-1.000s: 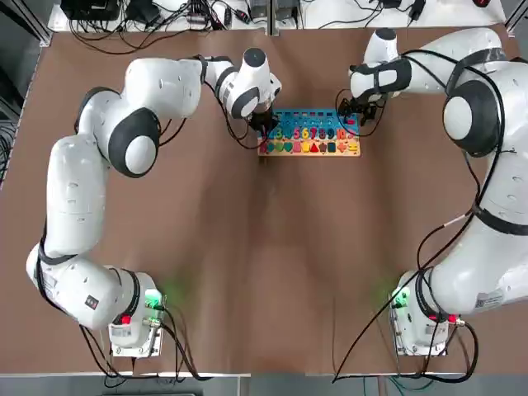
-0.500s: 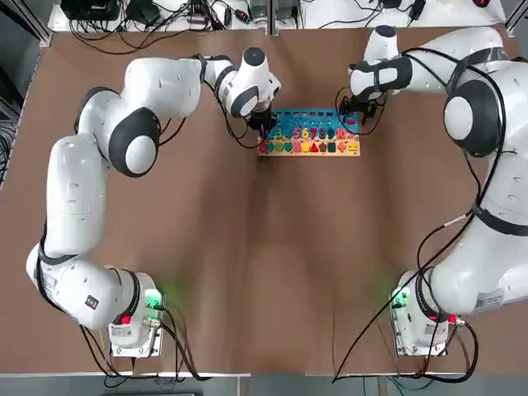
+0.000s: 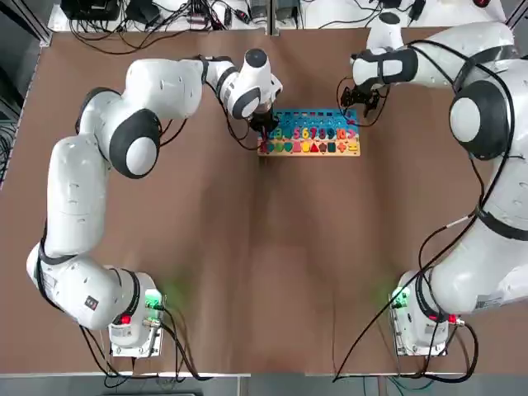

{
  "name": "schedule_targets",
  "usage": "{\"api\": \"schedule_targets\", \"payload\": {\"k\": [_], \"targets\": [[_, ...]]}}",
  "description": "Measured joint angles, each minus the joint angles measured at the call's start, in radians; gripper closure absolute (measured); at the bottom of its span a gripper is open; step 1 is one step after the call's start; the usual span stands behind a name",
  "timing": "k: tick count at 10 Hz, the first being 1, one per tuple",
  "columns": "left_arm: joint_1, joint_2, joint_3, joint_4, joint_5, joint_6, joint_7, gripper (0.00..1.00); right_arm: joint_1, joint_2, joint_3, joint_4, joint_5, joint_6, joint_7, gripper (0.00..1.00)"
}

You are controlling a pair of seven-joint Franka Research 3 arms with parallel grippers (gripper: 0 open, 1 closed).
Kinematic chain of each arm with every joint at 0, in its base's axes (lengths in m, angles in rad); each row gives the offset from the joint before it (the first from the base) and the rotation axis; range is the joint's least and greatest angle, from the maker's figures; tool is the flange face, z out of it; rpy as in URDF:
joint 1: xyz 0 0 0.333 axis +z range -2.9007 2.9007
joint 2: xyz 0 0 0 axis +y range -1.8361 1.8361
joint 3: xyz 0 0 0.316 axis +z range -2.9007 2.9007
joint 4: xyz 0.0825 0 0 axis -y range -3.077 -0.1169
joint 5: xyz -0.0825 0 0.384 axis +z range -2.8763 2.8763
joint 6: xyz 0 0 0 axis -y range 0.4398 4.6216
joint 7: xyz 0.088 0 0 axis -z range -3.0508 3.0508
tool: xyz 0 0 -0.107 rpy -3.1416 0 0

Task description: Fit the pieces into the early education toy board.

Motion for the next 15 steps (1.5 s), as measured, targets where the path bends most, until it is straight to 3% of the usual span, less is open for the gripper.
{"api": "schedule_targets", "payload": {"k": [4, 9, 11, 15], "targets": [[0.0, 0.0, 0.007, 0.008, 0.0, 0.0, 0.001, 0.87, -0.009, -0.048, -0.002, 0.042, 0.0, -0.072, -0.003, 0.01], [0.0, 0.027, 0.009, 0.056, 0.0, -0.055, 0.009, 0.87, -0.084, -0.127, -0.004, 0.09, 0.0, -0.271, -0.008, 0.01], [-0.004, 0.027, 0.008, 0.06, 0.0, -0.071, 0.012, 0.87, -0.121, -0.133, -0.005, 0.158, 0.0, -0.355, -0.009, 0.01], [-0.02, 0.027, 0.008, 0.061, 0.0, -0.076, 0.012, 0.87, -0.201, -0.146, -0.007, 0.274, 0.0, -0.376, -0.128, 0.01]]}}
